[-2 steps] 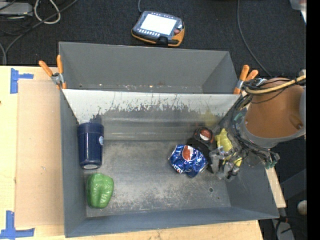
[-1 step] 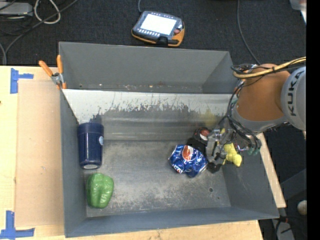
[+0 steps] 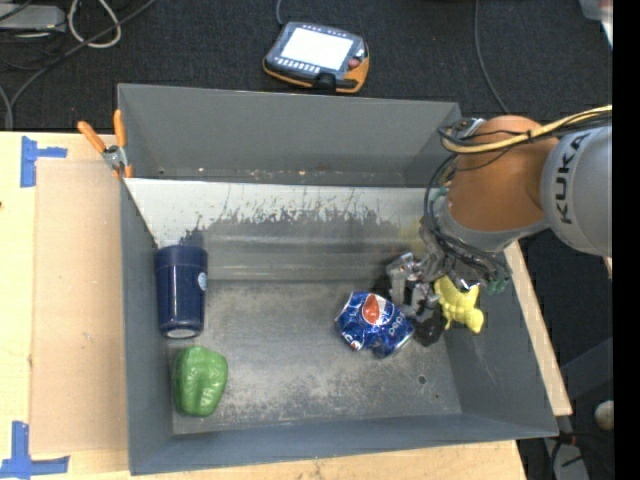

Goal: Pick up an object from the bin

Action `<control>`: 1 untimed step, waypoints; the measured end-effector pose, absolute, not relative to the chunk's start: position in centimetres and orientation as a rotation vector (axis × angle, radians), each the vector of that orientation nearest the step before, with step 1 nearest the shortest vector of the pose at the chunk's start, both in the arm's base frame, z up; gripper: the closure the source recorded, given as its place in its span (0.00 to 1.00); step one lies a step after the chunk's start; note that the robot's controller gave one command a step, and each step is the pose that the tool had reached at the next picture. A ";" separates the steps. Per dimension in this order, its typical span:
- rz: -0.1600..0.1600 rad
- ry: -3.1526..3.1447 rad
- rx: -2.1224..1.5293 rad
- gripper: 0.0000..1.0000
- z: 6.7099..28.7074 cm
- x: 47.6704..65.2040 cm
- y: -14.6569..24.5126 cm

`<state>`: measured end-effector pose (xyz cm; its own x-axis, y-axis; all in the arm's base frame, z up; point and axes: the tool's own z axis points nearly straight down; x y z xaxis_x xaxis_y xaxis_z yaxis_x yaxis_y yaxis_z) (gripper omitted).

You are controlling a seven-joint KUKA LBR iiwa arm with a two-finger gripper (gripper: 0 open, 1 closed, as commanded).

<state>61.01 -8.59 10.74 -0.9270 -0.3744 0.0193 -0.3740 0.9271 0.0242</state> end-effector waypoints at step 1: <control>-0.021 -3.130 0.168 1.00 7.7 56.7 -8.7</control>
Offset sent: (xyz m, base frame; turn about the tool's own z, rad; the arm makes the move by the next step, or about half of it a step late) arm -0.0670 -0.0167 -0.0374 0.0027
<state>56.73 -8.70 7.71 -0.9942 -0.1069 0.0066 -0.1068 0.9942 0.0135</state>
